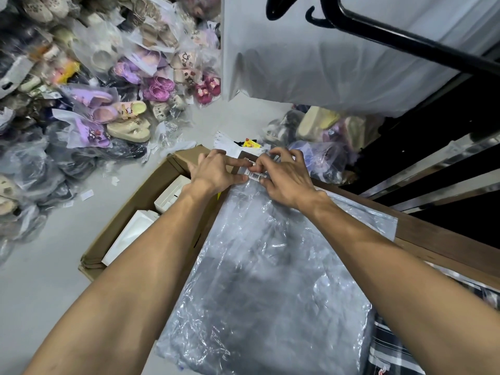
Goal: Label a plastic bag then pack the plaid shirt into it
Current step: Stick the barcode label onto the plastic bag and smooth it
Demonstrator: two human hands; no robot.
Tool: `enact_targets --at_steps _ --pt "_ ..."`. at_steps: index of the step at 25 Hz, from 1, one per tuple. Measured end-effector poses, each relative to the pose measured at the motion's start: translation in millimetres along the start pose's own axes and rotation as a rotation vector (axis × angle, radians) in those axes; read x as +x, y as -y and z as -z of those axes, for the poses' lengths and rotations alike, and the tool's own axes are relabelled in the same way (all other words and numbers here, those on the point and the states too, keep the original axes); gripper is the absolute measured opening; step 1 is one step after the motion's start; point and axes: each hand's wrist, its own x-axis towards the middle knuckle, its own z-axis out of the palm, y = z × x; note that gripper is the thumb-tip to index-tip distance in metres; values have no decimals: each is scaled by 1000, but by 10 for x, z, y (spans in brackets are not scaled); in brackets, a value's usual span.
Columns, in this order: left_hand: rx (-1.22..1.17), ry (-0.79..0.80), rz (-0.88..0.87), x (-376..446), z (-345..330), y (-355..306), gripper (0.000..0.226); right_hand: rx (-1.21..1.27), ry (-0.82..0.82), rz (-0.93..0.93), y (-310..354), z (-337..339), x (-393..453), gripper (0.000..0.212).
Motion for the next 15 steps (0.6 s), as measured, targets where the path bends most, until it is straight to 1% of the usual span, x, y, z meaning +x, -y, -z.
enact_targets --at_steps 3,8,15 --pt "105 -40 -32 -17 -25 31 41 -22 -65 -15 9 -26 -69 27" --pt "239 -58 -51 -56 -31 18 39 -33 -51 -53 -18 -38 -65 29" --pt "287 -40 -35 -58 -4 -9 38 -111 -110 -91 -1 30 -174 26"
